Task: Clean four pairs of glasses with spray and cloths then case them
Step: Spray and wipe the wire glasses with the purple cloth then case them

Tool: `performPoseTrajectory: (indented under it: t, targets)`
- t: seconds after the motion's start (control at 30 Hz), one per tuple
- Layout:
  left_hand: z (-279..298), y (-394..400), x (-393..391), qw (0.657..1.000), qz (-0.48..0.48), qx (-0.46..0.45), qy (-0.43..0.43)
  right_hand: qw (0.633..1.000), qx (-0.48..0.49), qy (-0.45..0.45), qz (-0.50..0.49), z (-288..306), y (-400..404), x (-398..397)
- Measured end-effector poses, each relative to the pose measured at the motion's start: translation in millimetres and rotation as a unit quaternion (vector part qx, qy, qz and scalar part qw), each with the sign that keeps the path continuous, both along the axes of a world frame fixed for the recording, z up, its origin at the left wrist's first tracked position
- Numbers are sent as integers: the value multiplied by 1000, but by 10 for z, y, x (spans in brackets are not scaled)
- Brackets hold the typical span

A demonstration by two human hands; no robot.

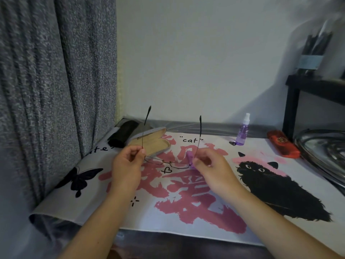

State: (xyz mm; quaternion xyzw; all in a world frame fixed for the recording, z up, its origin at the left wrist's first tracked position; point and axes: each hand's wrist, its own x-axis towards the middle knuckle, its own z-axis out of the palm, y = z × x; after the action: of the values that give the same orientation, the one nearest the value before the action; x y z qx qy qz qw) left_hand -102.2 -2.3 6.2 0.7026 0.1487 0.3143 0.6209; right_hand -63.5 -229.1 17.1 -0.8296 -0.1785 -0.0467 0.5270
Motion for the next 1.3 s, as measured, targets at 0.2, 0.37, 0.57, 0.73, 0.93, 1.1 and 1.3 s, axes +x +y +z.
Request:
performPoseTrajectory:
  t: [0.2,0.37,0.57,0.73,0.93,1.1,1.3]
  targets:
    - [8,-12,-27,1000,-28,-4,-6,997,68,-1,-35,-126,43,-40]
    - [15,-38,-35,996,-87,7,-18,990,134,12,-51,-110,-33,-98]
    - [-21,-77,-52,986,-143,88,8,976,198,-29,-82,-78,-58,-139]
    - [-51,-88,-57,969,-189,155,42,966,238,-40,-89,-38,-93,-179]
    - [1,-77,-75,983,-170,70,18,983,160,-73,-40,-18,-178,-194]
    - [32,-85,-93,983,-180,46,6,999,12,-39,-5,-22,-427,-114]
    - [-5,-142,-117,976,-195,93,-20,998,-41,-53,-7,99,-555,-82]
